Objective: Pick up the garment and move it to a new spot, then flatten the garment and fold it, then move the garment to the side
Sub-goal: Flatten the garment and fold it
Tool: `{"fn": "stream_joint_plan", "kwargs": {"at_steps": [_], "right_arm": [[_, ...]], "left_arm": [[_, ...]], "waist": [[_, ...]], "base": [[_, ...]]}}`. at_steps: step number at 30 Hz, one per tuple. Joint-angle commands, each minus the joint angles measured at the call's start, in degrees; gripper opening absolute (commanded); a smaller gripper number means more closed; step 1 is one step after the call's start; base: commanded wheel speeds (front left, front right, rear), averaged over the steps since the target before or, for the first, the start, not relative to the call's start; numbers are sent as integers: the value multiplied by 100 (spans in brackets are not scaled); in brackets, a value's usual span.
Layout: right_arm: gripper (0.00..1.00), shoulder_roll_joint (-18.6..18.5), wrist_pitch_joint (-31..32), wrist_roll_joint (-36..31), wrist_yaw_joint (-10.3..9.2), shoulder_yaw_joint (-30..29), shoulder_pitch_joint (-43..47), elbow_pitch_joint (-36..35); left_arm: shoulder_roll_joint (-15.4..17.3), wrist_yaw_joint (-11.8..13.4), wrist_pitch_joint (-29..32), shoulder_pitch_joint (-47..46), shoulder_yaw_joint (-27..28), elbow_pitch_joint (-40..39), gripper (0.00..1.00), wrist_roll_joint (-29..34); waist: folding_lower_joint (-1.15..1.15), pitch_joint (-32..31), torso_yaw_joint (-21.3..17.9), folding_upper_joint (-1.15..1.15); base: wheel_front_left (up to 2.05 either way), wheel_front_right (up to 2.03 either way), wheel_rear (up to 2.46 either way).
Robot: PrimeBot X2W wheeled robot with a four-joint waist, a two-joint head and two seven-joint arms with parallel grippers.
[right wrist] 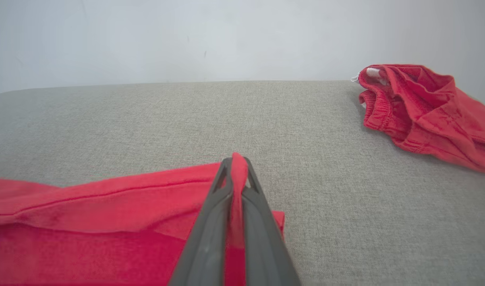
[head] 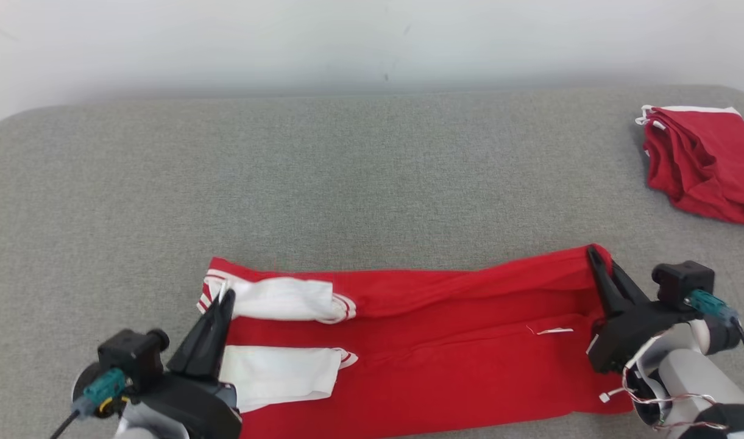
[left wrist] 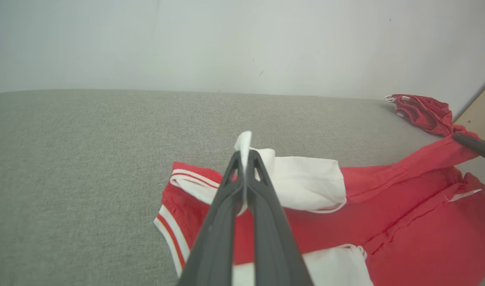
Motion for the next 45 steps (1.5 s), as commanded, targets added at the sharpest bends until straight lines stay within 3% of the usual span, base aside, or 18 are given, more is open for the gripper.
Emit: {"fn": "stream_joint_plan", "kwargs": {"at_steps": [1,10,11,12,13,14,15,28,34,45], "right_arm": [[0,-110,-34,78,-14,-53,178,-129],[0,-273,-19,193,-14,-278,750,-648],[51,-269,-18,208,-14,-292,794,-692],[91,-269,-12,205,-14,-301,846,-726],[100,-262,-11,222,-14,-320,890,-761],[100,-262,-11,222,-14,-320,890,-761],[100,-251,-19,250,-14,-365,934,-814],[100,-358,100,430,-14,-669,1474,-1551],[100,-230,618,210,-14,-869,1509,-1199],[100,243,1181,-347,-14,-1232,1211,-83]], "left_arm": [[-66,41,-14,222,95,-90,0,90],[-391,-23,-16,963,488,-89,0,168],[-439,-24,-16,1013,545,-66,41,188],[-500,-30,-16,1079,610,-33,45,186],[-544,-24,-16,1135,658,0,85,232],[-544,-24,-16,1135,658,0,85,232],[-586,-24,-16,1161,738,-2,100,299],[-1338,-115,-16,1845,2510,-431,100,1581],[-1595,-224,-16,2084,3051,-565,100,2438],[-2165,-626,-17,2257,3623,-493,100,3225]], "waist": [[1,-50,47,0],[1,-128,66,0],[1,-137,66,0],[1,-150,65,0],[1,-161,64,0],[1,-161,64,0],[1,-178,66,0],[1,-427,86,0],[1,-540,148,0],[1,-602,321,0]], "base": [[0,0,0],[0,0,0],[0,0,0],[0,0,0],[0,0,0],[0,0,0],[0,0,0],[0,0,0],[0,0,0],[0,0,0]]}}
